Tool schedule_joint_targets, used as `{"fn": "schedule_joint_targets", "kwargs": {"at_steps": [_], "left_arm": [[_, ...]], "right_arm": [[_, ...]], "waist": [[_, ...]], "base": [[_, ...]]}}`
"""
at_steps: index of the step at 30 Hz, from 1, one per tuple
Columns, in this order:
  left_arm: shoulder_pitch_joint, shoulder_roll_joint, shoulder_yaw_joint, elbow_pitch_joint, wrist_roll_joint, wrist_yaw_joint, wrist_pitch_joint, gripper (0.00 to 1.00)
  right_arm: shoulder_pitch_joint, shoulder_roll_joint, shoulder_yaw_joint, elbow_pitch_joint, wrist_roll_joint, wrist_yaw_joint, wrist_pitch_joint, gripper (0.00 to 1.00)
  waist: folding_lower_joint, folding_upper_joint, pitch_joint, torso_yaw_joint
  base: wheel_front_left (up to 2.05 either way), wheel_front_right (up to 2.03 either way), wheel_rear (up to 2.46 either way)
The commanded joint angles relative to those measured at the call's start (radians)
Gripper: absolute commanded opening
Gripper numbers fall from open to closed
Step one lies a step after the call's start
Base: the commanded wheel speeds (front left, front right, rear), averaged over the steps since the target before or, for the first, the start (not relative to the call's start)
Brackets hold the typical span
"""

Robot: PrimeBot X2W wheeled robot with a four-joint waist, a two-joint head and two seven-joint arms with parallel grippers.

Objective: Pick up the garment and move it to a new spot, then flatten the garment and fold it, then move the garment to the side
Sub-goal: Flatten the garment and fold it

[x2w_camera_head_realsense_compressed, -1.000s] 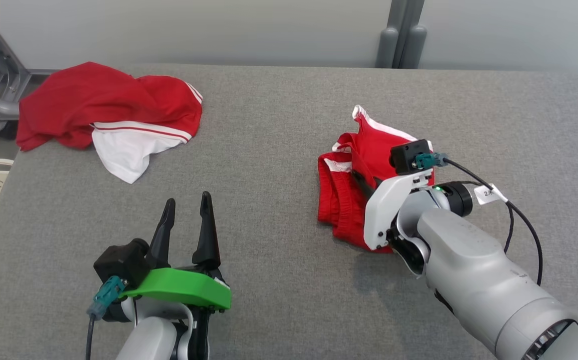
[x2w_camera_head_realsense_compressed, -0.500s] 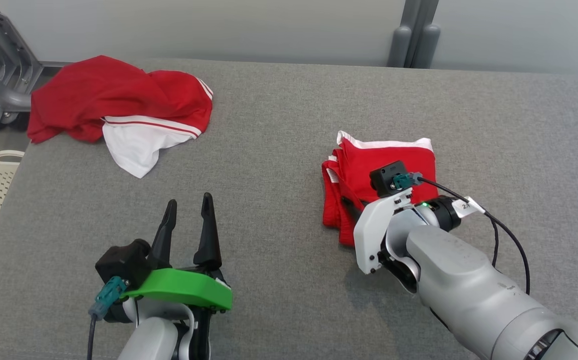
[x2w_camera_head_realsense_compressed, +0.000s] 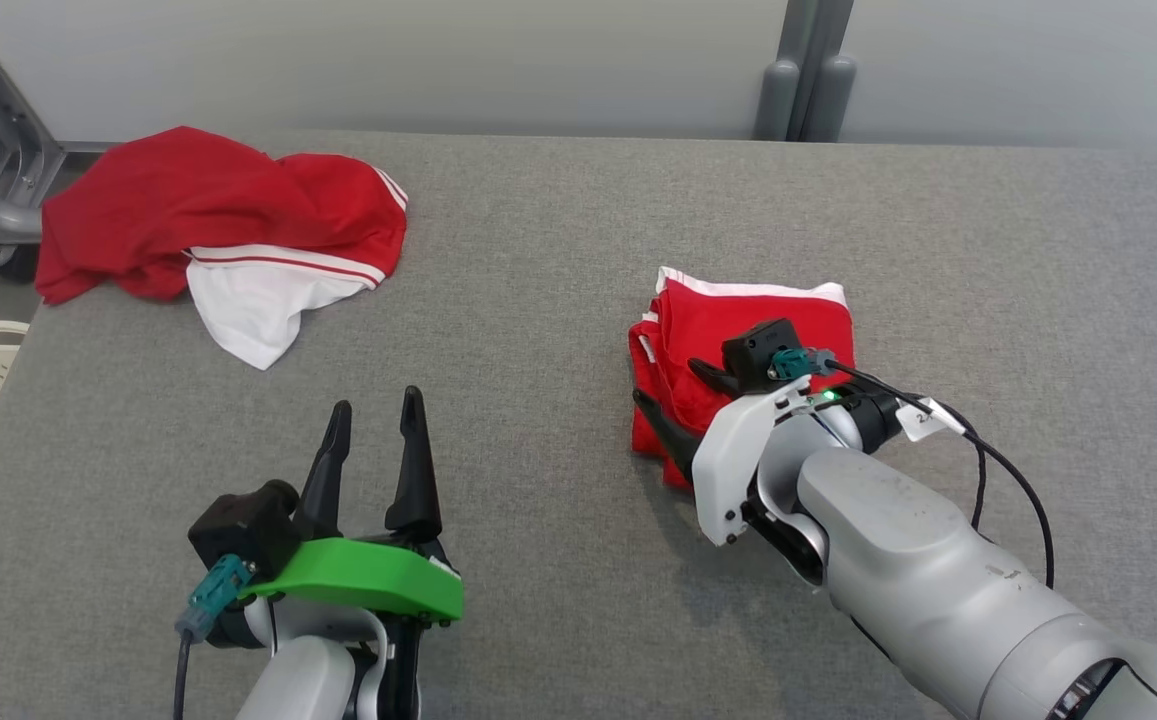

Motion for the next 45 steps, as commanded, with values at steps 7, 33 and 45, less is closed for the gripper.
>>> {"fn": "schedule_joint_targets", "kwargs": {"at_steps": [7,33,45], "left_arm": [[0.03,0.004,-0.001,-0.014,0.005,0.009,-0.005,1.0],[0.011,0.002,-0.04,-0.028,0.007,0.011,0.0,1.0],[-0.008,0.0,-0.04,-0.025,0.005,0.005,-0.002,1.0]], "right_arm": [[0.01,-0.005,-0.104,0.008,-0.011,0.0,-0.079,1.0],[0.187,-0.101,-0.457,-0.092,-0.209,0.0,-0.112,0.0],[0.172,-0.046,-0.358,-0.058,-0.265,0.0,-0.111,0.0]], "waist": [[0.0,0.0,-0.016,-0.036],[0.0,0.0,0.015,-0.015],[0.0,0.0,0.046,0.042]], "base": [[0.0,0.0,0.0],[0.0,0.0,0.0],[0.0,0.0,0.0]]}}
